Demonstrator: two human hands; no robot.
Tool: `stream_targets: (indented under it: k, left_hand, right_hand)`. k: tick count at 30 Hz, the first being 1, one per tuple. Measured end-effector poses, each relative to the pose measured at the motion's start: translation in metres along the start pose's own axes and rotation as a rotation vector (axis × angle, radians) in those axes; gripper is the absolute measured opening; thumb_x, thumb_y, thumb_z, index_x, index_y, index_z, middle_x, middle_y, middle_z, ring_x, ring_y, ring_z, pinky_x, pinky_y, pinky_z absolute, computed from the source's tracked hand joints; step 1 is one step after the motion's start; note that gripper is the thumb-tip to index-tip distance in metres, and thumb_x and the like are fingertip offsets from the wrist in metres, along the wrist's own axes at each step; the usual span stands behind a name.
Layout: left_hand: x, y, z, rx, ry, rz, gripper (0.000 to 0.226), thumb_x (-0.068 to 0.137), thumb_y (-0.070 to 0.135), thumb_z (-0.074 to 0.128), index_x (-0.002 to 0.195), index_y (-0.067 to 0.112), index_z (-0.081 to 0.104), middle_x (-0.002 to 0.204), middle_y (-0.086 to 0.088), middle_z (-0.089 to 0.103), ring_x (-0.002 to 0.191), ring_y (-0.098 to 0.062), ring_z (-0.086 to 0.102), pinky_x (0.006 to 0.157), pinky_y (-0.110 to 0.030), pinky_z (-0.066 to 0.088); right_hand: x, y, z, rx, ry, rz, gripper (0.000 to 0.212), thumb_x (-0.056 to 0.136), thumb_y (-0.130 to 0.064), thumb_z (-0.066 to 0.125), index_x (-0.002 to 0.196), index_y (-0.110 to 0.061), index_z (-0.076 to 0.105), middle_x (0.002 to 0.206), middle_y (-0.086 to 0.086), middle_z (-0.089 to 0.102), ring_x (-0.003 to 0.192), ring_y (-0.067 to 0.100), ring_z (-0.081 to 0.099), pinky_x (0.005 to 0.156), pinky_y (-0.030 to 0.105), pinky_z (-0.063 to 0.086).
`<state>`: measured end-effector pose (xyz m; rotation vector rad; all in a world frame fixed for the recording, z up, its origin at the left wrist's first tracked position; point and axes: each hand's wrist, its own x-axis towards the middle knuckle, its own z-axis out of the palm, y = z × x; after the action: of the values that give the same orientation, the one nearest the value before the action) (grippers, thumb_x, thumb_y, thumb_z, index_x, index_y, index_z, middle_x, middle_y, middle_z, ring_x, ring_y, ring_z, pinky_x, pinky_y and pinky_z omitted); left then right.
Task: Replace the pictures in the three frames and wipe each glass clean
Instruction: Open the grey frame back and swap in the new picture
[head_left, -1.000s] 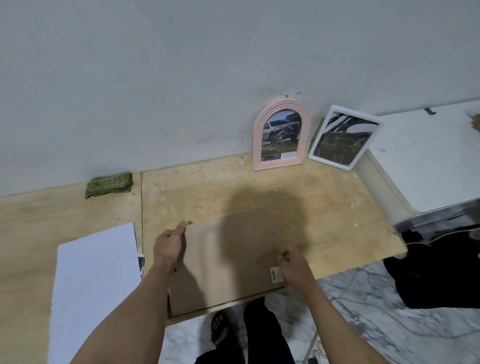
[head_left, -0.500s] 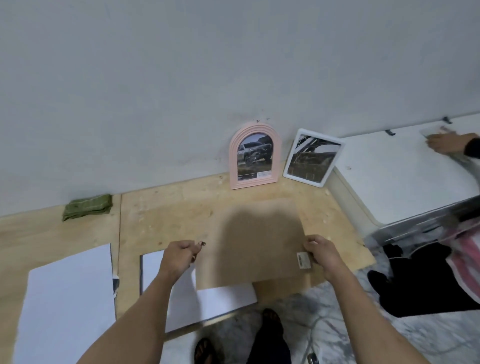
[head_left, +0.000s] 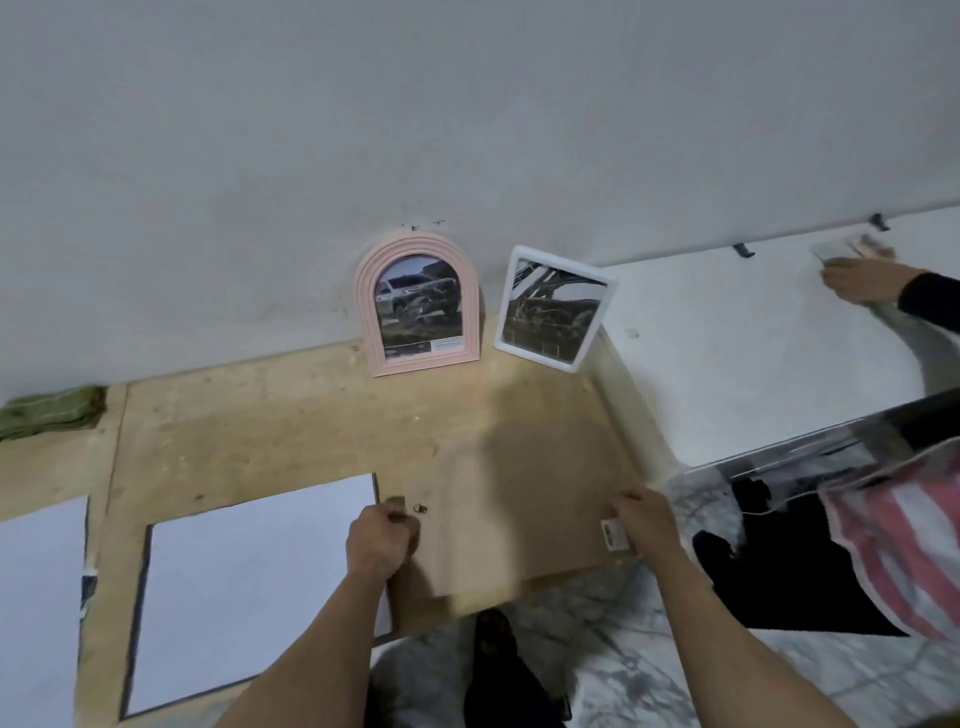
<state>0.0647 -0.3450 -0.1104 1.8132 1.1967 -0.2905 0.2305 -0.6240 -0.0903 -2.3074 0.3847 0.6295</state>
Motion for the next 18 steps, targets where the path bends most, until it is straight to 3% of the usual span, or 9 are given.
stream_targets:
  k: [6, 10, 12, 15, 18]
  left_hand:
    - [0.003, -0.005, 0.029, 0.077, 0.060, -0.039, 0.022, 0.091, 0.019, 0.067, 0.110, 0.011, 0.076, 0.114, -0.013, 0.072, 0.106, -0.033, 0.064, 0.093, -0.037, 0.051]
    - [-0.001, 0.000, 0.026, 0.189, 0.179, -0.051, 0.029, 0.094, 0.015, 0.055, 0.117, 0.012, 0.072, 0.113, -0.013, 0.072, 0.103, -0.033, 0.066, 0.085, -0.036, 0.052]
    - [-0.001, 0.003, 0.015, 0.174, 0.221, -0.053, 0.030, 0.095, 0.016, 0.052, 0.118, 0.012, 0.071, 0.114, -0.012, 0.073, 0.105, -0.033, 0.066, 0.083, -0.034, 0.050]
    - [0.005, -0.005, -0.012, 0.127, 0.269, -0.082, 0.029, 0.096, 0.019, 0.051, 0.114, 0.015, 0.072, 0.113, -0.008, 0.073, 0.103, -0.030, 0.065, 0.078, -0.029, 0.046]
    - [0.005, -0.029, -0.048, 0.078, 0.320, -0.136, 0.028, 0.093, 0.016, 0.050, 0.109, 0.015, 0.072, 0.106, -0.007, 0.073, 0.086, -0.025, 0.059, 0.072, -0.029, 0.045]
  right_hand:
    - [0.030, 0.010, 0.002, -0.142, -0.061, -0.010, 0.013, 0.084, -0.014, 0.052, 0.084, -0.010, 0.064, 0.097, 0.020, 0.068, 0.087, 0.033, 0.063, 0.075, 0.036, 0.048]
    - [0.026, -0.001, 0.002, -0.298, 0.068, -0.031, 0.029, 0.085, -0.014, 0.048, 0.112, -0.009, 0.059, 0.111, 0.021, 0.061, 0.097, 0.036, 0.060, 0.071, 0.034, 0.044]
    - [0.021, -0.015, 0.012, -0.309, 0.060, -0.072, 0.029, 0.088, -0.016, 0.046, 0.113, -0.008, 0.058, 0.114, 0.019, 0.060, 0.100, 0.036, 0.059, 0.075, 0.037, 0.045]
    - [0.012, -0.038, 0.044, -0.325, -0.056, -0.158, 0.032, 0.093, -0.021, 0.047, 0.120, -0.005, 0.057, 0.118, 0.017, 0.058, 0.102, 0.033, 0.057, 0.084, 0.041, 0.047]
    - [-0.018, -0.065, 0.091, -0.329, -0.308, -0.272, 0.025, 0.096, -0.020, 0.045, 0.116, -0.008, 0.053, 0.110, 0.009, 0.054, 0.090, 0.019, 0.048, 0.079, 0.036, 0.042]
